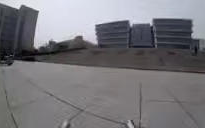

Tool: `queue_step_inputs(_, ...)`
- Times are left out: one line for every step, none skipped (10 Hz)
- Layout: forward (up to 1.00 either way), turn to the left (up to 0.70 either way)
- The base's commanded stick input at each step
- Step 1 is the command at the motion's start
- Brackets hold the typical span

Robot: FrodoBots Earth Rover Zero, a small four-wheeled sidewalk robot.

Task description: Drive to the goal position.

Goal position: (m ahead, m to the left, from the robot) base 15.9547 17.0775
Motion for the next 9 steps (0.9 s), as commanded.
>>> queue_step_inputs(1.00, 0.00)
queue_step_inputs(1.00, 0.00)
queue_step_inputs(1.00, 0.01)
queue_step_inputs(1.00, 0.03)
queue_step_inputs(1.00, 0.06)
queue_step_inputs(1.00, 0.02)
queue_step_inputs(1.00, 0.00)
queue_step_inputs(1.00, 0.00)
queue_step_inputs(1.00, 0.02)
